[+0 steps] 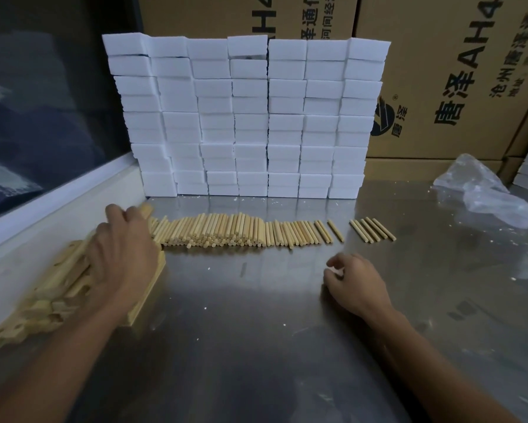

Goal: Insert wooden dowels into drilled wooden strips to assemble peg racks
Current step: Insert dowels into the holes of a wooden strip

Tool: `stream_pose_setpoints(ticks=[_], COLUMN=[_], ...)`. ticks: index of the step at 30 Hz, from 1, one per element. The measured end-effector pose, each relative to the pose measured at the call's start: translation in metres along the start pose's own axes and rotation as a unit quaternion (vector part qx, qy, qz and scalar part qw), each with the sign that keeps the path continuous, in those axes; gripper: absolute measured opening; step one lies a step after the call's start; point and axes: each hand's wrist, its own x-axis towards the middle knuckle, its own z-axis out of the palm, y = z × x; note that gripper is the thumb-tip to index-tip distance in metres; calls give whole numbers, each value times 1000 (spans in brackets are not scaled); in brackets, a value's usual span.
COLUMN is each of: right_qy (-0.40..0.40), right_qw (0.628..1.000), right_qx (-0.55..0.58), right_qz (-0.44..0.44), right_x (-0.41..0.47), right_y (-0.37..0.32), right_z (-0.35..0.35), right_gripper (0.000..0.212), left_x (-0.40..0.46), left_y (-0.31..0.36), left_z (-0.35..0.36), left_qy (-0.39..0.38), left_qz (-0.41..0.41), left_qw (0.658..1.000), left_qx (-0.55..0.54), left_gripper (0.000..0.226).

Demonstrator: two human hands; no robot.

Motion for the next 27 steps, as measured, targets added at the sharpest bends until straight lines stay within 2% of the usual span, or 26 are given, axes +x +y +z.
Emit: stream_pose_setpoints(ticks=[3,5,7,10,12,17,21,27], right_qy=[18,37,63,102,117,103,34,-18], right_qw=[999,998,996,992,989,988,990,988], right_qx=[33,55,61,48,31,-46,-80,-67], right_qz=[0,12,29,64,88,102,108,138], right_x=[16,29,42,66,82,127,154,171], right_y=[-7,-8,-6,1,4,13,19,30], right_z=[12,16,17,13,12,12,18,26], right_gripper=[28,27,25,30,32,24,28,17], left_x=[-10,-18,-26,-40,-46,-45,-42,-40], left_y=[31,53,72,91,97,102,101,98], left_z=[3,10,22,37,43,53,60,69], left_qy=[52,33,-40,-142,-173,-215,-231,-251], left_qz=[40,41,4,-72,-98,-146,-181,-194], left_qw=[987,957,903,794,752,688,668,654], left_qx=[-144,-286,-427,-587,-628,-677,-684,-687], left_gripper=[24,21,15,14,15,16,19,19])
